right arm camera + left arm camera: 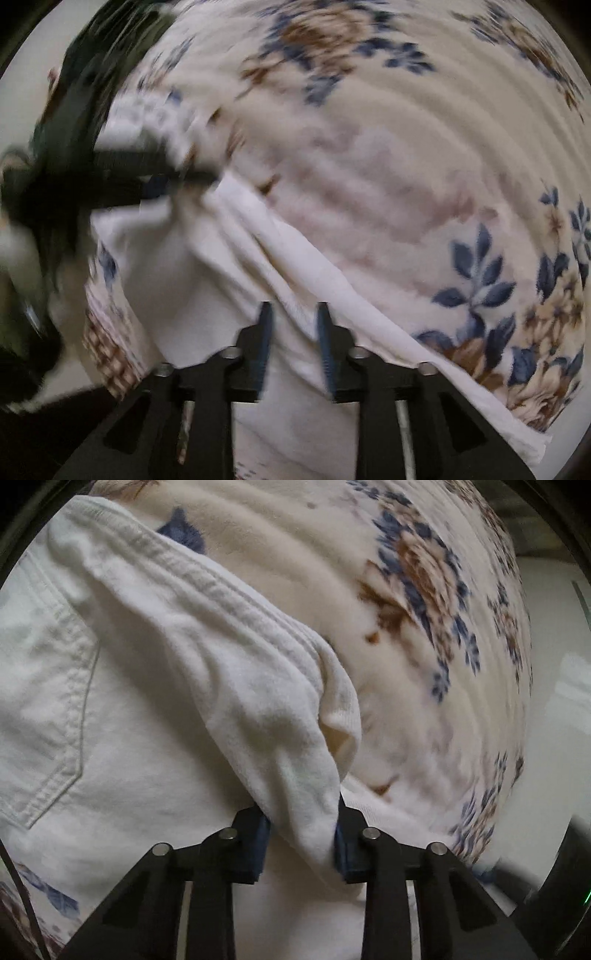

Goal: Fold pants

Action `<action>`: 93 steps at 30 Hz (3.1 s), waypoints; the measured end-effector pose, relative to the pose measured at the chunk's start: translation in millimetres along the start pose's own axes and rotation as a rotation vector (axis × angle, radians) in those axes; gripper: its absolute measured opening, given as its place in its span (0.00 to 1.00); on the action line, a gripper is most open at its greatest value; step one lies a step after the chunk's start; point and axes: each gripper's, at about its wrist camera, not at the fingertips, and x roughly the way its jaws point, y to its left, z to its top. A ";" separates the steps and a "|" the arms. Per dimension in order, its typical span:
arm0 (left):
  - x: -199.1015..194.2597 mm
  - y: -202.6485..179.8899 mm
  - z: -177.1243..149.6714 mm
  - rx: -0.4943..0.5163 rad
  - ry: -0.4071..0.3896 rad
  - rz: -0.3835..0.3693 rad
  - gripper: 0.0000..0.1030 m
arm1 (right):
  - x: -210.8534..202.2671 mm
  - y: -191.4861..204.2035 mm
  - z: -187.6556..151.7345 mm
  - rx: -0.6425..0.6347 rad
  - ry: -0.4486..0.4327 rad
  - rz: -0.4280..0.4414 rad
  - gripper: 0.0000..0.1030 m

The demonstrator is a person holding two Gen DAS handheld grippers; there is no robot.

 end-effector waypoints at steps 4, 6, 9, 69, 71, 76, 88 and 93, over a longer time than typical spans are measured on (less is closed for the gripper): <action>-3.9 3.1 -6.3 0.010 -0.006 -0.006 0.25 | -13.7 -15.7 33.1 0.051 -0.049 0.054 0.46; -7.6 2.2 -4.5 0.011 -0.015 -0.014 0.25 | -4.0 -5.2 48.7 -0.024 -0.012 0.066 0.47; -14.7 4.4 -6.7 0.018 -0.026 -0.016 0.25 | 26.9 11.9 61.4 -0.121 0.124 0.134 0.47; -23.6 10.0 -3.8 0.027 -0.057 0.019 0.24 | 5.6 -20.3 86.9 -0.119 0.086 -0.124 0.03; -23.2 9.2 -3.2 0.029 -0.058 0.019 0.24 | 0.4 -42.0 95.7 0.009 0.044 -0.100 0.03; -21.5 6.0 2.0 0.017 -0.043 0.000 0.24 | -1.9 -56.6 96.0 0.068 0.082 -0.032 0.08; -55.2 -2.3 -25.5 0.080 -0.013 -0.019 0.29 | -34.1 -42.7 15.0 -0.082 0.111 -0.037 0.59; -43.1 0.2 -19.1 0.111 -0.029 0.026 0.29 | 4.5 -9.9 20.8 -0.245 0.139 -0.116 0.05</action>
